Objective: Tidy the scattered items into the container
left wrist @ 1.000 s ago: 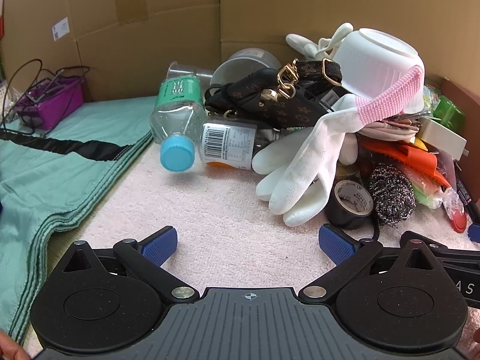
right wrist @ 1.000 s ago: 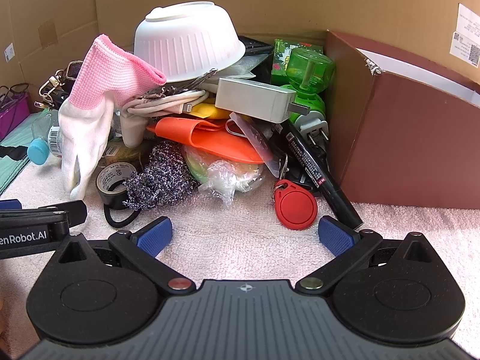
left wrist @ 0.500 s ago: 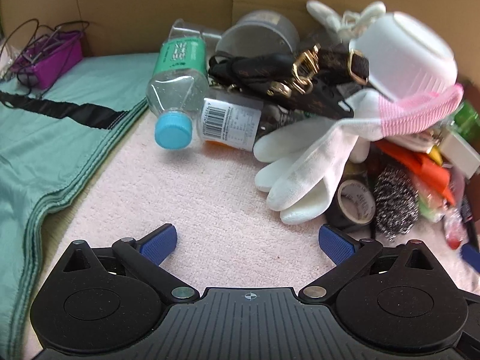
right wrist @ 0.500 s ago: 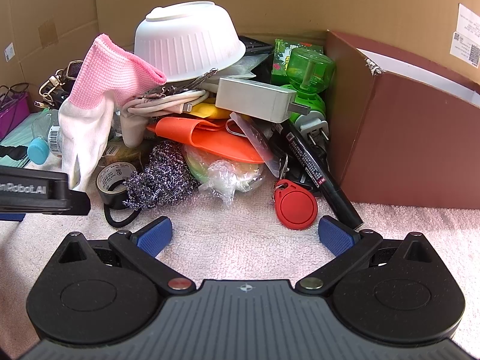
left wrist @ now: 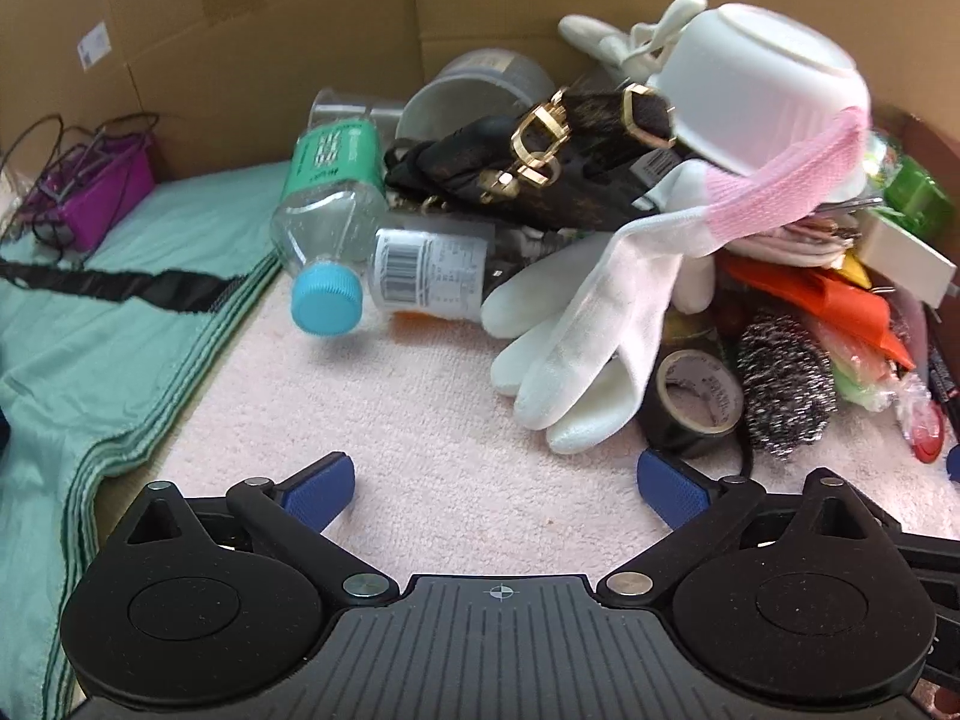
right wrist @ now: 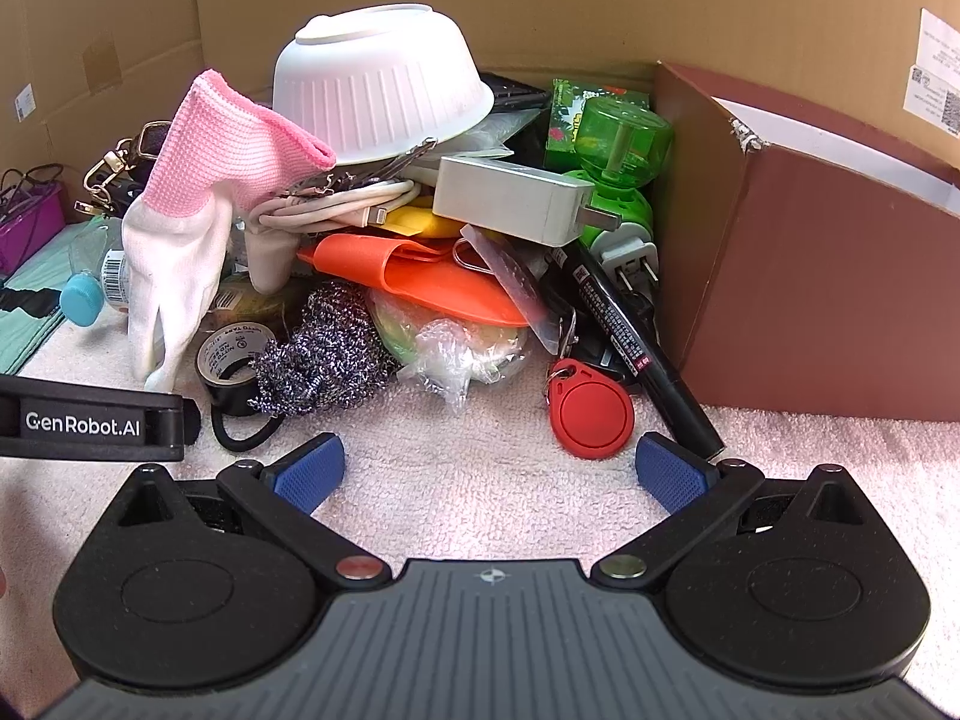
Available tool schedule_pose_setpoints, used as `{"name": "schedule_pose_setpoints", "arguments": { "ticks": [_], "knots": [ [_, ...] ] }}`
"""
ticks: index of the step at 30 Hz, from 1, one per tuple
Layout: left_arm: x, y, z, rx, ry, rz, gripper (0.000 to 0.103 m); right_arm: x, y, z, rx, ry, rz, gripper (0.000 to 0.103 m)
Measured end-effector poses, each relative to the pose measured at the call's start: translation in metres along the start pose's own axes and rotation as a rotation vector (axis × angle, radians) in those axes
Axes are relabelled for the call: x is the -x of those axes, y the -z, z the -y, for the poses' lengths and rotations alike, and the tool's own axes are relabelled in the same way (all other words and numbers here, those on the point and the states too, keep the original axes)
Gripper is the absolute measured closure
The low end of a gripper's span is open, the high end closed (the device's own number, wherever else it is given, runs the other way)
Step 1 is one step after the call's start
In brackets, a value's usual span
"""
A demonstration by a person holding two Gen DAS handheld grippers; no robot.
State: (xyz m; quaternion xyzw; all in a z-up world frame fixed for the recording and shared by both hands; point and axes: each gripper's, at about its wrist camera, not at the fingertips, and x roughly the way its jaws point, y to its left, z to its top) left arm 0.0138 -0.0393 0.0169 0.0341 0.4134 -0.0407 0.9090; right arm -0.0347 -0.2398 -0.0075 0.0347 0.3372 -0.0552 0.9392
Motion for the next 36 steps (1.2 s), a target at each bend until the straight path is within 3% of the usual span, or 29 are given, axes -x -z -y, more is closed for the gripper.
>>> {"name": "schedule_pose_setpoints", "arguments": {
  "ticks": [3,7,9,11,13,16,21,26,31,36],
  "knots": [
    [0.013,-0.004,-0.006,0.069,0.100,0.035,0.000,0.012,-0.001,0.004,-0.013,-0.005,0.057,0.000],
    [0.030,-0.002,-0.027,0.125,0.208,0.135,0.000,0.051,0.005,0.016,-0.085,-0.034,0.252,0.000],
    [0.030,-0.003,-0.037,0.161,0.187,0.157,0.000,0.059,0.012,0.028,-0.144,-0.121,0.322,0.000],
    [0.024,-0.008,-0.049,0.180,0.189,0.125,0.000,0.061,0.019,0.043,-0.214,-0.249,0.366,0.000],
    [0.023,-0.008,-0.054,0.175,0.183,0.124,0.000,0.060,0.017,0.051,-0.271,-0.285,0.365,0.000],
    [0.030,-0.007,-0.050,0.111,0.149,0.168,0.000,0.056,0.009,0.039,-0.199,-0.181,0.337,0.000],
    [0.029,-0.011,-0.051,0.079,0.176,0.161,0.000,0.054,0.007,0.017,-0.084,-0.145,0.281,0.000],
    [0.028,-0.010,-0.056,0.025,0.147,0.198,0.000,0.052,0.004,-0.006,0.041,-0.007,0.300,0.000],
    [0.035,-0.014,-0.069,0.044,0.316,0.295,0.000,0.045,-0.004,-0.011,0.036,-0.083,0.278,0.000],
    [0.036,-0.022,-0.066,-0.100,0.214,0.339,0.000,0.044,-0.013,-0.019,0.068,-0.093,0.316,0.000]
  ]
}}
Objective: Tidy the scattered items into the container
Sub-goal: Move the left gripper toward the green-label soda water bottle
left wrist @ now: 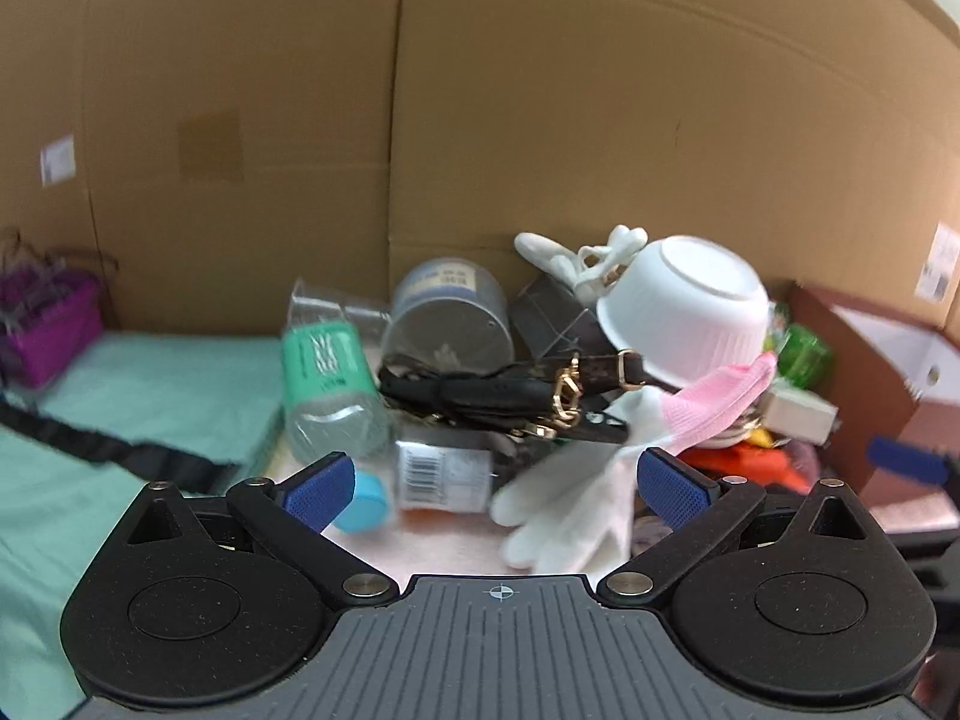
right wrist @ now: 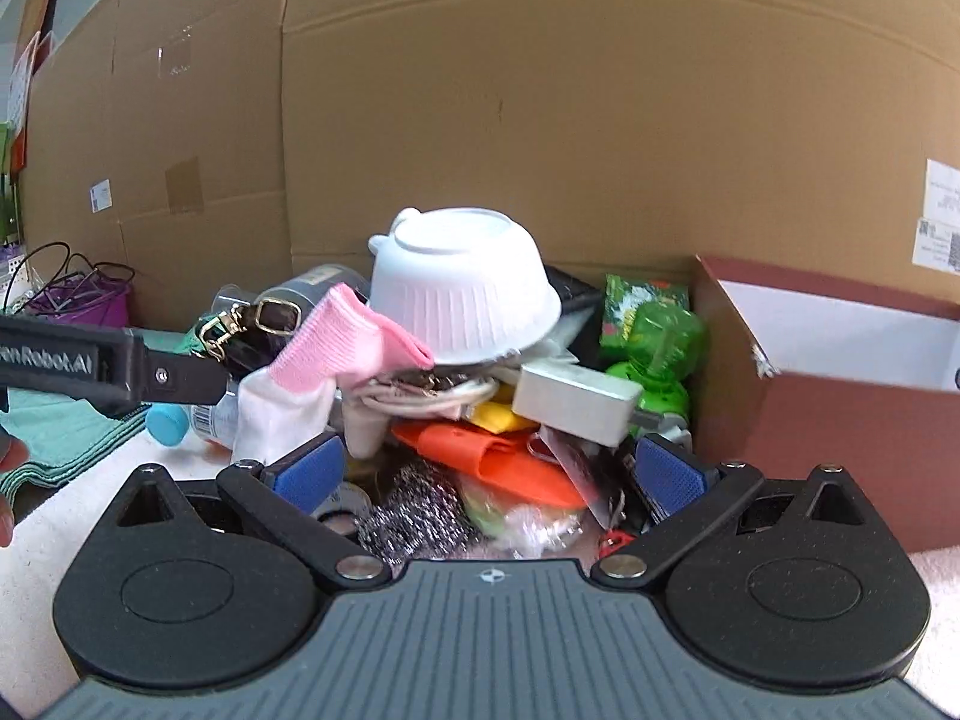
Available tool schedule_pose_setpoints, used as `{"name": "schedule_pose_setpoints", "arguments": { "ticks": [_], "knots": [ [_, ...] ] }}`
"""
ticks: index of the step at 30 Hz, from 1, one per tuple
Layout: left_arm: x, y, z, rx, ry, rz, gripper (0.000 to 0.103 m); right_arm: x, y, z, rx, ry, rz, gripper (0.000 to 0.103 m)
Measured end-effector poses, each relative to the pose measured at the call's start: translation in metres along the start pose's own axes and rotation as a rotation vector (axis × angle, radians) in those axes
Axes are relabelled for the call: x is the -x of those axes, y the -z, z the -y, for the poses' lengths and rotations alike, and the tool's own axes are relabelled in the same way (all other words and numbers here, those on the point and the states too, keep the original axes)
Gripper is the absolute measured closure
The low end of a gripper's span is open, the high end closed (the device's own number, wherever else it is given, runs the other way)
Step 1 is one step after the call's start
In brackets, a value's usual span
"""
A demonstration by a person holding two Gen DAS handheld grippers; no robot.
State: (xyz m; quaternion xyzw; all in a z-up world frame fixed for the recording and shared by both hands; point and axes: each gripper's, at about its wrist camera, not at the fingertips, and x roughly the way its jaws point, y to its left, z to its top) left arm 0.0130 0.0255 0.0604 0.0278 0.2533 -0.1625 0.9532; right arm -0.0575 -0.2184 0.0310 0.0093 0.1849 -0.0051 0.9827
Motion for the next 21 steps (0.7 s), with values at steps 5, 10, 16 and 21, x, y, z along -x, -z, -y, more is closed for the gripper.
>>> {"name": "schedule_pose_setpoints", "arguments": {
  "ticks": [5,10,16,21],
  "knots": [
    [-0.005,-0.007,-0.014,-0.037,0.050,0.002,0.000,-0.009,-0.006,-0.005,0.009,-0.045,0.000,0.000],
    [-0.005,-0.006,-0.020,-0.082,0.130,0.050,0.000,-0.007,-0.008,-0.008,0.002,-0.080,0.043,0.000],
    [-0.019,-0.001,-0.022,-0.111,0.115,0.018,0.000,-0.013,-0.006,-0.006,-0.032,-0.119,0.031,0.000],
    [-0.026,0.000,-0.029,-0.085,0.118,0.004,0.000,-0.015,-0.006,-0.013,-0.022,-0.113,0.050,0.000]
  ]
}}
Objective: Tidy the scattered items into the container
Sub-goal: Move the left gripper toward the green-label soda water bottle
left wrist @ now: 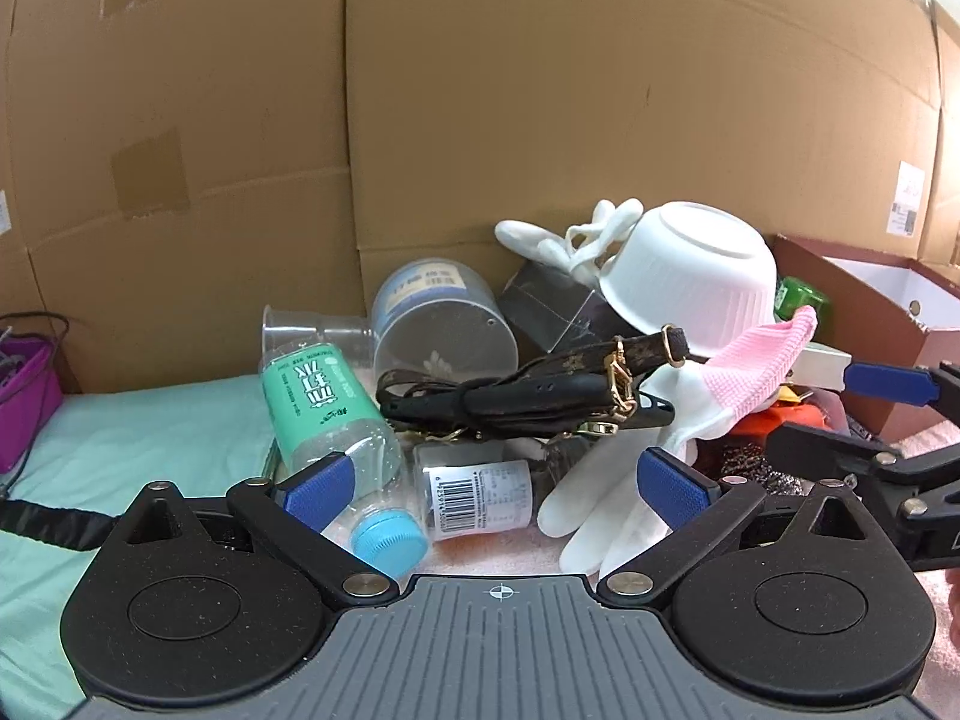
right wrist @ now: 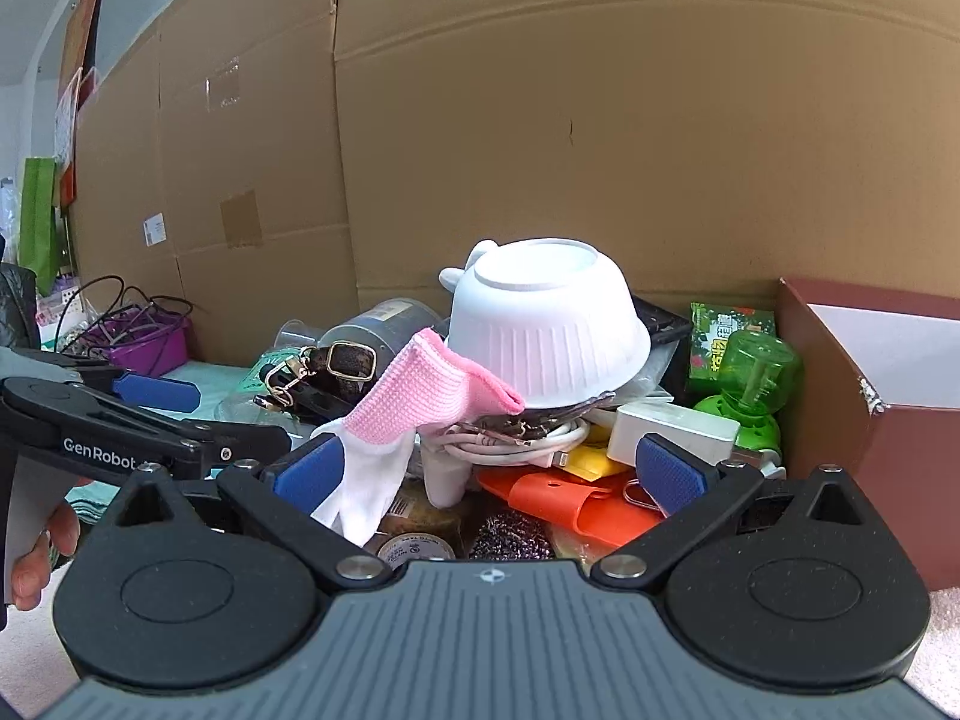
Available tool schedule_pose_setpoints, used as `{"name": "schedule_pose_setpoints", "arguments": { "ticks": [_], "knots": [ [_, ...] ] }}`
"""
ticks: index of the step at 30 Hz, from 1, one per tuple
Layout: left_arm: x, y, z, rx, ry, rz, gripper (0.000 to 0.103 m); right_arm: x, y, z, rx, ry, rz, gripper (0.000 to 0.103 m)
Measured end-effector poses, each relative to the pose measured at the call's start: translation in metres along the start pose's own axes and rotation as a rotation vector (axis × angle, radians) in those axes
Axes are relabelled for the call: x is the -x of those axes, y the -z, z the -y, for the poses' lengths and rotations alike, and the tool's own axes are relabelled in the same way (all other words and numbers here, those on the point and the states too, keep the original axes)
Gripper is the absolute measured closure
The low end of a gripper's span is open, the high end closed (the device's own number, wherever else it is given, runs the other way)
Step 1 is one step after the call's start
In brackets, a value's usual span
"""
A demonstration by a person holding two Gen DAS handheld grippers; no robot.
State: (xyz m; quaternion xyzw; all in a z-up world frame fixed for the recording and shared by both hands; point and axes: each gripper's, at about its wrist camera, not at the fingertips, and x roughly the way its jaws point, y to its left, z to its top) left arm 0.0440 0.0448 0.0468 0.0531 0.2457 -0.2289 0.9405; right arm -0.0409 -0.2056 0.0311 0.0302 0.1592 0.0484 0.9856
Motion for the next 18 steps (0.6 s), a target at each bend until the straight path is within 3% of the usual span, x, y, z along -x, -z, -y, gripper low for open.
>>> {"name": "schedule_pose_setpoints", "arguments": {
  "ticks": [9,13,18],
  "knots": [
    [-0.008,0.001,-0.003,-0.022,-0.008,-0.024,0.000,-0.005,-0.007,-0.010,0.015,0.057,0.027,0.000],
    [-0.008,0.003,-0.005,-0.041,0.005,-0.031,0.000,-0.009,-0.010,-0.015,-0.003,0.044,0.016,0.000],
    [-0.015,0.004,-0.003,-0.044,0.044,-0.057,0.001,-0.012,-0.010,-0.014,-0.002,0.097,0.029,0.000]
  ]
}}
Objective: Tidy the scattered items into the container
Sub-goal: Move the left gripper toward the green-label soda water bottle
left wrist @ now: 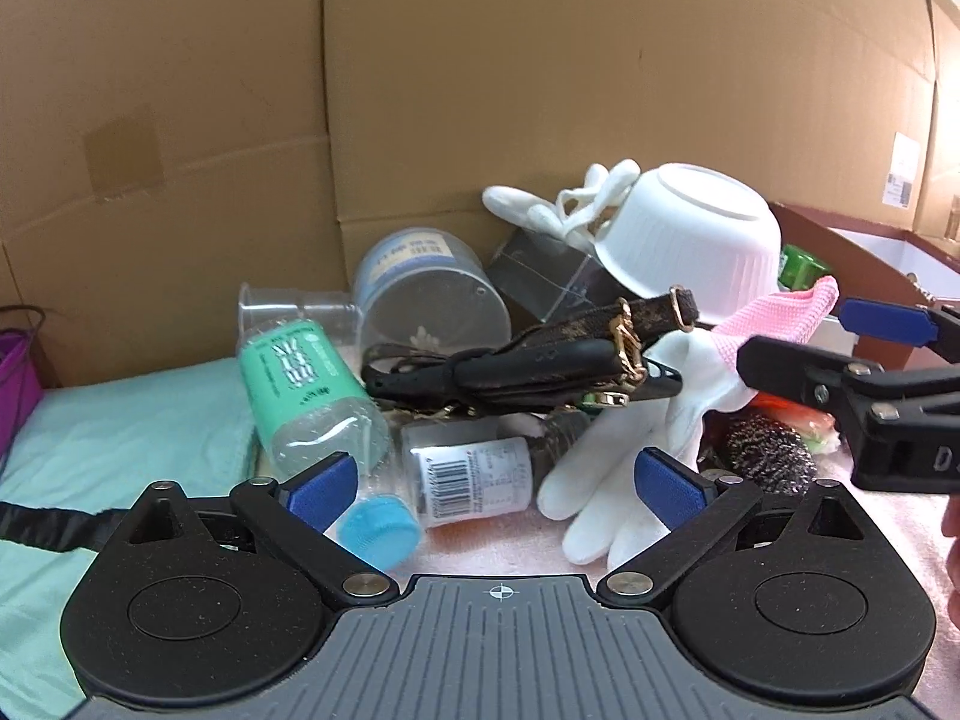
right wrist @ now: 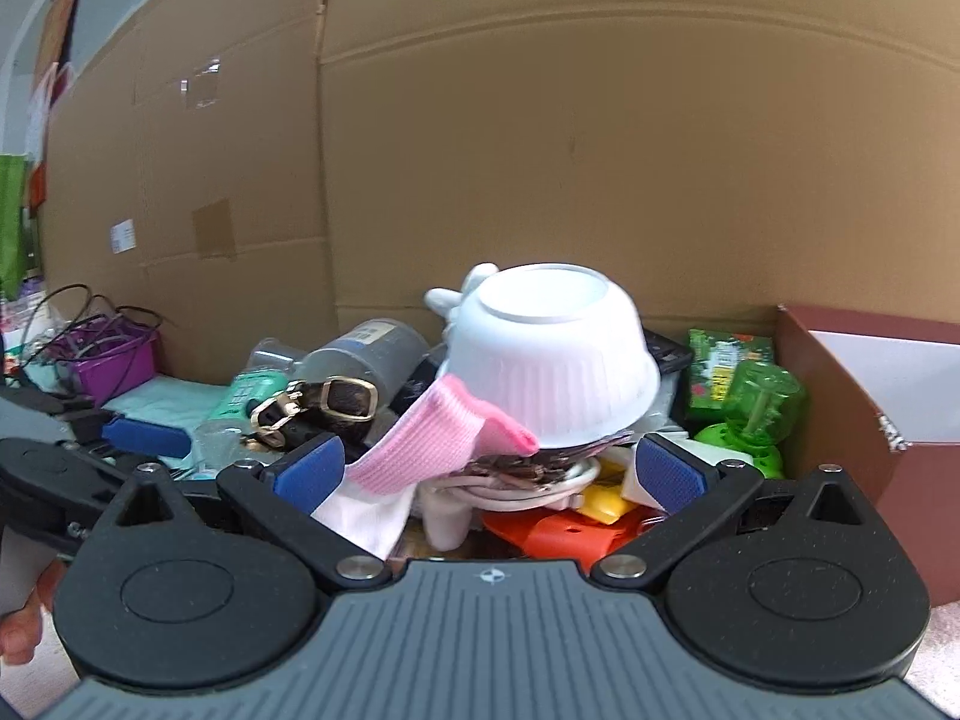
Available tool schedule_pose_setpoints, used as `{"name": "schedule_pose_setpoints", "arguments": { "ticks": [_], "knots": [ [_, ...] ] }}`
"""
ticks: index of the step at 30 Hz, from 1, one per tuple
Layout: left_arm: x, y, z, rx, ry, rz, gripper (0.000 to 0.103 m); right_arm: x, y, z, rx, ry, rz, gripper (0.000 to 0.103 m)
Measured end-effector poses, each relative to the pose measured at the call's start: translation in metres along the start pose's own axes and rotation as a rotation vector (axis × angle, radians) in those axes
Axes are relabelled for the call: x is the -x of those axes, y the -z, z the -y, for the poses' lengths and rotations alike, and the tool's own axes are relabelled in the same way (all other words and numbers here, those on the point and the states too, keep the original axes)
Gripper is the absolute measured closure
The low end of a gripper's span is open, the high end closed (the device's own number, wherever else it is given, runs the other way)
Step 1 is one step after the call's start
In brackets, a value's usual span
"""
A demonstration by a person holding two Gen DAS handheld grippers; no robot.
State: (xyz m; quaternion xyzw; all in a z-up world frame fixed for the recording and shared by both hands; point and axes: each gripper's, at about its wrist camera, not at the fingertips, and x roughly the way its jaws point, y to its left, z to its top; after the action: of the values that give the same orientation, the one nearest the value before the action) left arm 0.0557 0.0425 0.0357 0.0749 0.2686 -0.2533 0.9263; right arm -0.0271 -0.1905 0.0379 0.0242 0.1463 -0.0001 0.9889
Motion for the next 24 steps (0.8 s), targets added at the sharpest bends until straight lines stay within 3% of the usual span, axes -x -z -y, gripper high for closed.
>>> {"name": "schedule_pose_setpoints", "arguments": {
  "ticks": [4,12,18,24],
  "knots": [
    [0.000,0.003,0.001,-0.030,-0.001,-0.006,0.001,0.000,0.000,0.011,-0.030,0.017,0.007,0.000],
    [0.013,0.008,-0.017,0.001,-0.026,-0.041,0.001,-0.001,0.002,0.021,-0.062,-0.005,-0.018,0.000],
    [0.018,0.006,-0.007,0.001,0.000,-0.030,0.000,0.001,0.002,0.023,-0.070,-0.015,-0.014,0.000],
    [0.028,-0.006,0.021,-0.084,0.034,0.029,0.000,0.006,0.001,0.026,-0.084,-0.001,0.010,0.000]
  ]
}}
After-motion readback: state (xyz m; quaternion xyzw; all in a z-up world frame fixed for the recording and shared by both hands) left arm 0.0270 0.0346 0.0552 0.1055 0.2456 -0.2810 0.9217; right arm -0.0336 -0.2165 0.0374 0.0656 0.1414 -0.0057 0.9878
